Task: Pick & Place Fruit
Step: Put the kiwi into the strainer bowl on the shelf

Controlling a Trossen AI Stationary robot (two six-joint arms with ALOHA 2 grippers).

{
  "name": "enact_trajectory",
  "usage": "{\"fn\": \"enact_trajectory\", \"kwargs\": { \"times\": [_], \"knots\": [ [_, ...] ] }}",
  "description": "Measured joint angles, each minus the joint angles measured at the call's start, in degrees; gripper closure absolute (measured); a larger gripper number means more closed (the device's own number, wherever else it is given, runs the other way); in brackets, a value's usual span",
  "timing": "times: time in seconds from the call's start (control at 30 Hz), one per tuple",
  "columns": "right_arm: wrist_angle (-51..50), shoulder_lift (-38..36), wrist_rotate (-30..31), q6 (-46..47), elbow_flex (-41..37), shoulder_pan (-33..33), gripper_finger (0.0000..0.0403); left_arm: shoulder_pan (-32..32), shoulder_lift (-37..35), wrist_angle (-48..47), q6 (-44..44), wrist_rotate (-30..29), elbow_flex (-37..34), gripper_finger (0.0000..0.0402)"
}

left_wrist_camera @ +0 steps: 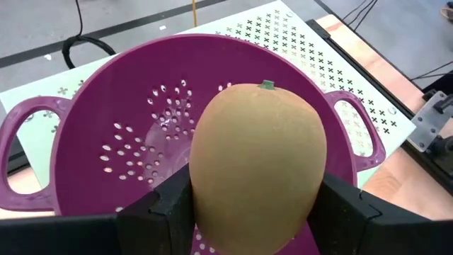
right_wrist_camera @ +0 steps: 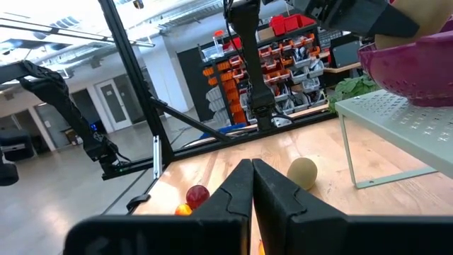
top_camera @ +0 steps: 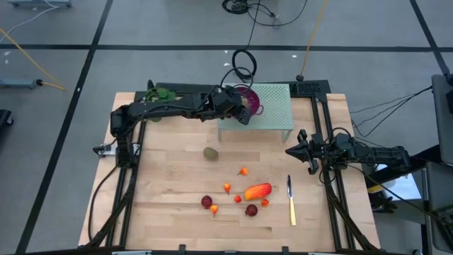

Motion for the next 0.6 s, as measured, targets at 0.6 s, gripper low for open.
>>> {"fn": "enact_trajectory", "kwargs": {
  "times": [0.6],
  "knots": [
    [0.01,0.01,0.00,0.01,-0.01,0.00,0.0399,0.00,-0.02,0.24,1.45,0.70,0.00,0.0128]
  ]
}}
